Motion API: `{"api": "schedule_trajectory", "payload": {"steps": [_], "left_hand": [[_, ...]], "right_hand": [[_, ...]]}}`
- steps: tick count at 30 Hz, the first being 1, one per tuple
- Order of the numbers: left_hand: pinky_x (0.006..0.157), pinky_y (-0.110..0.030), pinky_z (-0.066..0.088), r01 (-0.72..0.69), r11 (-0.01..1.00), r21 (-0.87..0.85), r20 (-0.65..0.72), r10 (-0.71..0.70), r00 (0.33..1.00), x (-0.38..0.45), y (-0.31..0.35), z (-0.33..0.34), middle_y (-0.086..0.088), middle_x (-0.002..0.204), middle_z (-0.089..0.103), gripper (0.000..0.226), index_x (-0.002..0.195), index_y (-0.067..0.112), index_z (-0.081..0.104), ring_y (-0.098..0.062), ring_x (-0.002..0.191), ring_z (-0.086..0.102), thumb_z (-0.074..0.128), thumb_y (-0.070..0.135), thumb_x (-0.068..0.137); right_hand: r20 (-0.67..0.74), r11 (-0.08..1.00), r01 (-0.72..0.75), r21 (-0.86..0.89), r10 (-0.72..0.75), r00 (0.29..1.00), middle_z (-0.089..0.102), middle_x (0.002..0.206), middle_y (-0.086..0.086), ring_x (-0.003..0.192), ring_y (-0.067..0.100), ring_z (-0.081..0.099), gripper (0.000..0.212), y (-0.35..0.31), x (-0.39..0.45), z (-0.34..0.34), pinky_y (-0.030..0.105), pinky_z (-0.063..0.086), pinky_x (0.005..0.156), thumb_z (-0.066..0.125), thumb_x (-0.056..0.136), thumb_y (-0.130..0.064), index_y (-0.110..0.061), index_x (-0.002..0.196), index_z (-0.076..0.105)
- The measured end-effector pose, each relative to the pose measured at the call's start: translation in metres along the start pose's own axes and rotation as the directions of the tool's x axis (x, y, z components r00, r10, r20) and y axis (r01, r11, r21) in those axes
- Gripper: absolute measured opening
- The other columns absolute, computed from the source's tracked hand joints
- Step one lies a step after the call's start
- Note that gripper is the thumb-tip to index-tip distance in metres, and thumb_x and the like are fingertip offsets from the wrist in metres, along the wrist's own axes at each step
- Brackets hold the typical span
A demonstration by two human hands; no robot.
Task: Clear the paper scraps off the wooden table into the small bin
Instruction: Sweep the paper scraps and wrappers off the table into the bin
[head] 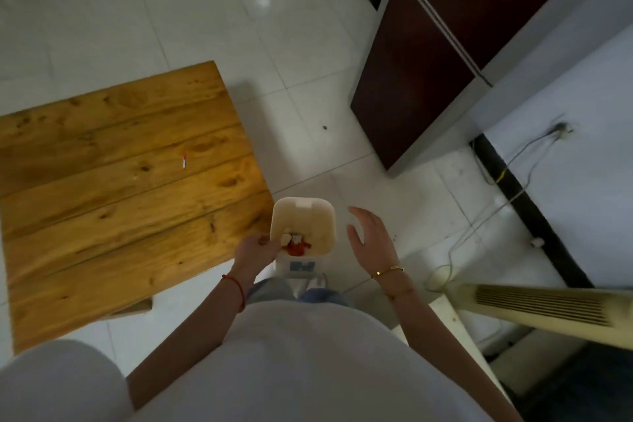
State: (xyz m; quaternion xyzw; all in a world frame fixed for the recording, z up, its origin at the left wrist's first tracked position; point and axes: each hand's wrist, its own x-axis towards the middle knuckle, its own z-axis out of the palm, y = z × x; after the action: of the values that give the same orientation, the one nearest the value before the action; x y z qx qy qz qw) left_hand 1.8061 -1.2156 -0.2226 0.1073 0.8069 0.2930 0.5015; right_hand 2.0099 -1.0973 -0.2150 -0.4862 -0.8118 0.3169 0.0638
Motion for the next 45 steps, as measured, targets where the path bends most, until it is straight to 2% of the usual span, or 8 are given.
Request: {"api": "schedule_trajectory", "payload": {"steps": [4,9,17,22,29,33,38,45], "left_hand": [[0.088,-0.048,0.055,0.004,0.998,-0.065,-0.015,-0.005,1.000,0.011,0.039,0.024,-0.010,0.080,0.066,0.008,0.068,0.016,0.063,-0.028,0.078,0.062,0.062,0.019,0.076],[0.081,-0.046,0.058,0.025,0.992,-0.124,-0.037,-0.029,0.999,0.037,0.080,0.036,-0.007,0.078,0.070,0.017,0.090,0.013,0.069,-0.032,0.084,0.071,0.061,0.021,0.076],[0.086,-0.043,0.056,0.011,0.965,-0.263,-0.147,-0.051,0.988,0.098,0.148,0.038,-0.008,0.083,0.069,0.006,0.080,0.015,0.068,-0.029,0.087,0.068,0.061,0.016,0.079],[0.085,-0.043,0.057,0.037,0.925,-0.377,-0.209,-0.124,0.970,0.148,0.193,0.023,-0.004,0.078,0.069,0.010,0.086,0.013,0.067,-0.027,0.086,0.068,0.062,0.016,0.078],[0.085,-0.043,0.057,0.062,0.840,-0.540,-0.275,-0.245,0.930,0.187,0.239,-0.005,-0.004,0.082,0.071,0.003,0.072,0.022,0.065,-0.026,0.089,0.069,0.065,0.020,0.074],[0.087,-0.039,0.056,0.085,0.766,-0.637,-0.292,-0.342,0.893,0.198,0.253,-0.015,-0.007,0.090,0.071,0.025,0.097,0.008,0.072,-0.025,0.091,0.068,0.066,0.020,0.076],[0.085,-0.036,0.055,0.102,0.661,-0.744,-0.334,-0.499,0.799,0.210,0.260,-0.015,-0.008,0.092,0.072,0.027,0.098,0.010,0.073,-0.024,0.091,0.067,0.066,0.024,0.076],[0.093,-0.041,0.053,0.034,0.374,-0.927,-0.264,-0.713,0.649,0.236,0.284,0.011,-0.014,0.105,0.070,0.032,0.106,0.005,0.070,-0.029,0.102,0.065,0.068,0.021,0.078]], "right_hand": [[0.007,1.000,0.021,0.003,-0.022,1.000,0.049,0.139,0.006,0.130,0.021,0.042,0.042,0.022,0.033,-0.030,0.032,0.033,0.109,0.046,0.096,-0.025,-0.013,0.136,0.046],[0.036,0.998,0.069,0.003,-0.069,0.997,0.049,0.140,0.006,0.130,0.021,0.042,0.042,0.035,0.084,-0.050,0.032,0.033,0.109,0.045,0.097,-0.026,-0.013,0.136,0.046],[0.134,0.981,0.193,-0.005,-0.191,0.972,0.049,0.139,0.010,0.130,0.024,0.042,0.041,0.030,0.213,-0.065,0.026,0.027,0.107,0.046,0.097,-0.024,-0.011,0.135,0.045],[0.221,0.948,0.316,-0.036,-0.300,0.928,0.050,0.138,0.009,0.130,0.023,0.042,0.040,0.005,0.315,-0.076,0.027,0.027,0.108,0.045,0.097,-0.023,-0.010,0.135,0.046],[0.340,0.860,0.510,-0.024,-0.473,0.813,0.054,0.134,0.010,0.125,0.023,0.047,0.038,-0.051,0.434,-0.081,0.023,0.029,0.106,0.050,0.094,-0.018,-0.010,0.131,0.051],[0.453,0.790,0.612,0.023,-0.554,0.698,0.054,0.134,0.010,0.125,0.024,0.047,0.038,-0.088,0.484,-0.068,0.030,0.035,0.107,0.050,0.094,-0.020,-0.010,0.131,0.052],[0.614,0.668,0.741,0.066,-0.613,0.497,0.051,0.137,0.004,0.127,0.020,0.045,0.039,-0.133,0.534,-0.034,0.027,0.033,0.103,0.046,0.096,-0.028,-0.020,0.134,0.047],[0.786,0.394,0.894,0.213,-0.613,0.082,0.047,0.141,0.001,0.128,0.019,0.046,0.039,-0.195,0.592,0.011,0.025,0.033,0.101,0.044,0.097,-0.029,-0.019,0.135,0.046]]}}
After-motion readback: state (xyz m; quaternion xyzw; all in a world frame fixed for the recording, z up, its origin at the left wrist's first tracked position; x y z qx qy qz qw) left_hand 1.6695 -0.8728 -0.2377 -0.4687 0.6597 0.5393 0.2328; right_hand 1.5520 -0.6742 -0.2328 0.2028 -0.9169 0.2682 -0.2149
